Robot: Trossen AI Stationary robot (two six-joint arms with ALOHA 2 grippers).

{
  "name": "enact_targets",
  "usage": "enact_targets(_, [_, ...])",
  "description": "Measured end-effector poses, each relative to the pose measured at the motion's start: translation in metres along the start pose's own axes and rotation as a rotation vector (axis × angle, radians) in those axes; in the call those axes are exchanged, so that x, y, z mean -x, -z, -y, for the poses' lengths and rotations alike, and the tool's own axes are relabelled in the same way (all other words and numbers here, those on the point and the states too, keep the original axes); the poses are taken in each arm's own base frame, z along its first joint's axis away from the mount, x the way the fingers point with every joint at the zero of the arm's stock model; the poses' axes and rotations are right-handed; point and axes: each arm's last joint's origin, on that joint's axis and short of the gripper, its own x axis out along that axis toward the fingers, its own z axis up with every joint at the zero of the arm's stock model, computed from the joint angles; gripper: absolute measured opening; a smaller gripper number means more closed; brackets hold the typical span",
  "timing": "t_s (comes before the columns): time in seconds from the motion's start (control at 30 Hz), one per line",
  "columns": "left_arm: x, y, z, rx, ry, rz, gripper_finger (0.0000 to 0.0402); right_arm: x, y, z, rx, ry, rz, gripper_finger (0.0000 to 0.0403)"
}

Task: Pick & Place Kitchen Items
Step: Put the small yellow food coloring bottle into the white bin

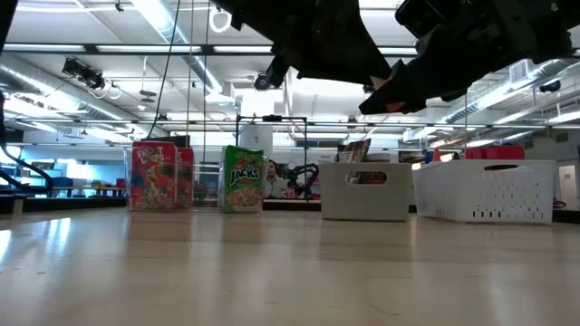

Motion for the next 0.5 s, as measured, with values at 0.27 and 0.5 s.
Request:
enact_targets(0.27, [0.0,-0.0004,-0.0008,0.01,-0.028,0.011,0.0075,0.0,0.0001,0.0,0.028,0.001,0.0,0.0118])
enact_targets(0.5, [0.0,-0.0003,-0.0006,0.011,-0.021,0.008,0.009,0.0,0.0001,0.0,0.031,0.001,-0.001,0.0083])
